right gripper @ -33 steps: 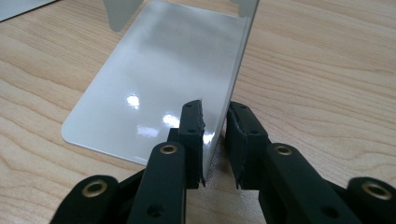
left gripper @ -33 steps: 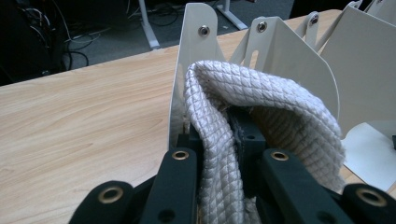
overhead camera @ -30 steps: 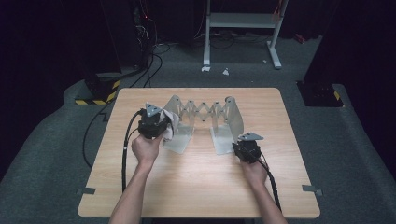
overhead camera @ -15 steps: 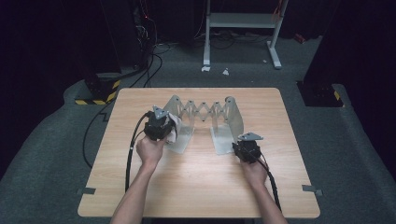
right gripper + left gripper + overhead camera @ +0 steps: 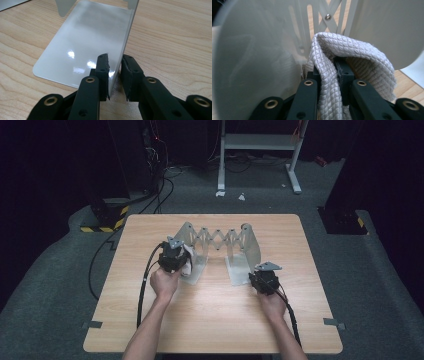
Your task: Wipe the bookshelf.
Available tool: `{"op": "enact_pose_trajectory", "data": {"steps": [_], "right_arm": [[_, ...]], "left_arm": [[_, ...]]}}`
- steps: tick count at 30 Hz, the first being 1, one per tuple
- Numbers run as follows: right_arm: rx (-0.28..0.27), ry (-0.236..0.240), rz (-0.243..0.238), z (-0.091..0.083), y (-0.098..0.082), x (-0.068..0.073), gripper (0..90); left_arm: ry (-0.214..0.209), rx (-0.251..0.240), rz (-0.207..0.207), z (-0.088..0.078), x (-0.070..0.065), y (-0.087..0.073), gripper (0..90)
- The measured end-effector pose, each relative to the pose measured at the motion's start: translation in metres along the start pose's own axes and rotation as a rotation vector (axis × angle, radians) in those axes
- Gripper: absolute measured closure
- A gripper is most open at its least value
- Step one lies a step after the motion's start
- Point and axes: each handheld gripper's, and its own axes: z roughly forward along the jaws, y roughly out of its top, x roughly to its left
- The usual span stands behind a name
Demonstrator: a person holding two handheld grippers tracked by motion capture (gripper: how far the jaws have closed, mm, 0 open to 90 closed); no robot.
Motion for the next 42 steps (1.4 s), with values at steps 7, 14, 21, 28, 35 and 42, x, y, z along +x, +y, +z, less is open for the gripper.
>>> {"op": "enact_pose_trajectory", "data": {"steps": [7, 14, 21, 28, 35, 42], "right_arm": [[0.000, 0.002, -0.001, 0.000, 0.000, 0.000, 76.5], [0.000, 0.004, 0.000, 0.000, 0.000, -0.001, 76.5], [-0.001, 0.005, 0.001, 0.000, 0.000, -0.001, 76.4], [0.000, 0.007, 0.002, 0.000, 0.000, -0.001, 76.4], [0.000, 0.013, 0.001, 0.000, 0.000, -0.001, 76.4], [0.000, 0.006, -0.002, 0.000, 0.000, 0.000, 76.4]], "left_arm": [[0.010, 0.030, -0.019, 0.013, -0.001, -0.004, 80.5], [0.033, 0.016, -0.005, 0.010, -0.003, 0.000, 80.5], [0.041, -0.028, 0.004, -0.003, -0.002, 0.013, 80.5], [0.047, -0.054, 0.026, -0.011, -0.002, 0.029, 80.5], [0.033, -0.056, 0.021, -0.007, -0.001, 0.038, 80.5], [0.023, -0.013, 0.013, 0.002, 0.002, 0.027, 80.7]]}}
